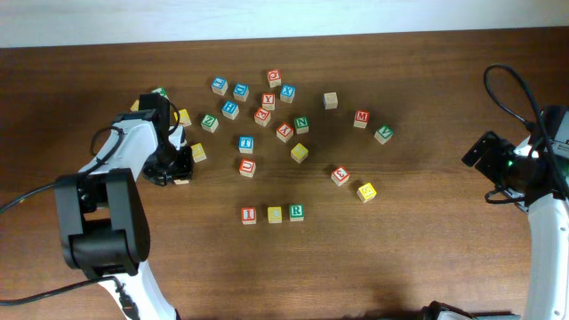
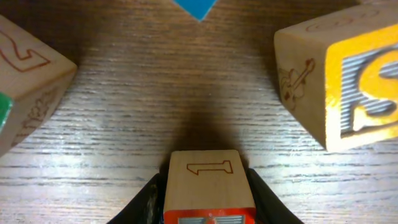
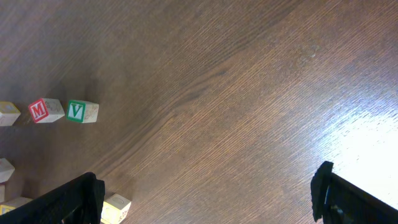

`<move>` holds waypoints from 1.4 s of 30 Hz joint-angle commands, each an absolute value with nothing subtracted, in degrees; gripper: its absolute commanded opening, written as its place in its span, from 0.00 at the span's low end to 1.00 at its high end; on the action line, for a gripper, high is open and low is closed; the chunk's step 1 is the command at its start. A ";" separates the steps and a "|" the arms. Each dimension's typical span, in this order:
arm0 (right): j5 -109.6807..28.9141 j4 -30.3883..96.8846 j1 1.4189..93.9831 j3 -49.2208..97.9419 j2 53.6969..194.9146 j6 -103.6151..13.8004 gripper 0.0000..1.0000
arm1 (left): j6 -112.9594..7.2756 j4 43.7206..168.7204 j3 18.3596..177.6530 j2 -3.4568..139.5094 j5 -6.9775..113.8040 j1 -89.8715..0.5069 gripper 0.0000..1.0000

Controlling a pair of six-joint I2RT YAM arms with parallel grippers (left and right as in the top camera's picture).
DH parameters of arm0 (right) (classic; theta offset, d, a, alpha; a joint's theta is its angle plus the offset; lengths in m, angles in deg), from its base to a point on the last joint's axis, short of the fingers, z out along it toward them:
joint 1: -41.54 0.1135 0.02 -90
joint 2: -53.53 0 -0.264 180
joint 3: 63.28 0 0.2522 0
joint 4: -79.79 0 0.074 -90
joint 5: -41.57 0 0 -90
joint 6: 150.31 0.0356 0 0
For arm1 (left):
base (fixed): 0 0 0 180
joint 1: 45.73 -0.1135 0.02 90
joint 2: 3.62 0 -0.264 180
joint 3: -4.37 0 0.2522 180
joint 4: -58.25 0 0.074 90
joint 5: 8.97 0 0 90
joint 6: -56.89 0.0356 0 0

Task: Spell out ICRA
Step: 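Lower the left gripper onto the red A block and grasp it, then carry the red A block toward the right of the R block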

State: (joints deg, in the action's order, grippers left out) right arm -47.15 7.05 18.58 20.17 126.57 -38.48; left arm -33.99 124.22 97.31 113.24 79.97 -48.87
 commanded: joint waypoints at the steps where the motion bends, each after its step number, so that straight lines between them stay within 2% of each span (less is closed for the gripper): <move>1: -47.65 7.07 18.27 20.90 126.66 -39.07 0.98 | -33.75 125.77 98.77 113.78 80.36 -49.00 0.31; 3: -47.65 7.05 18.27 20.90 126.66 -39.07 0.98 | -33.95 127.39 100.19 113.78 80.36 -49.00 0.27; 9: -47.65 7.07 18.27 20.90 126.68 -39.07 0.98 | -33.92 127.83 100.76 113.78 80.36 -49.00 0.30; 11: -47.65 7.05 18.27 20.90 126.68 -39.07 0.98 | -33.92 127.85 100.76 113.78 80.30 -49.00 0.26; 17: -47.65 7.05 18.27 20.90 126.66 -39.07 0.98 | -33.90 126.93 100.80 113.78 79.38 -49.00 0.36; 18: -47.65 7.05 18.27 20.90 126.68 -39.07 0.98 | -33.90 126.16 100.80 113.78 79.36 -49.00 0.42; 21: -47.65 7.07 18.27 20.90 126.66 -39.07 0.98 | -33.90 124.72 100.80 113.78 79.36 -49.00 0.45; 23: -47.65 7.07 18.27 20.90 126.66 -39.07 0.98 | -33.90 124.55 100.80 113.78 79.34 -49.00 0.44; 24: -47.65 7.05 18.27 20.90 126.66 -39.07 0.98 | -33.90 124.59 100.80 113.78 79.31 -49.00 0.39; 27: -47.65 7.07 18.27 20.90 126.66 -39.07 0.98 | -33.90 124.66 100.78 113.78 79.29 -49.00 0.34; 42: -47.65 7.07 18.27 20.90 126.68 -39.07 0.98 | -33.92 125.97 100.80 113.78 79.23 -49.00 0.27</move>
State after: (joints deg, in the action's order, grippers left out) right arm -47.15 7.05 18.58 20.17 126.57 -38.48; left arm -34.17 125.95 99.60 113.24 79.73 -48.87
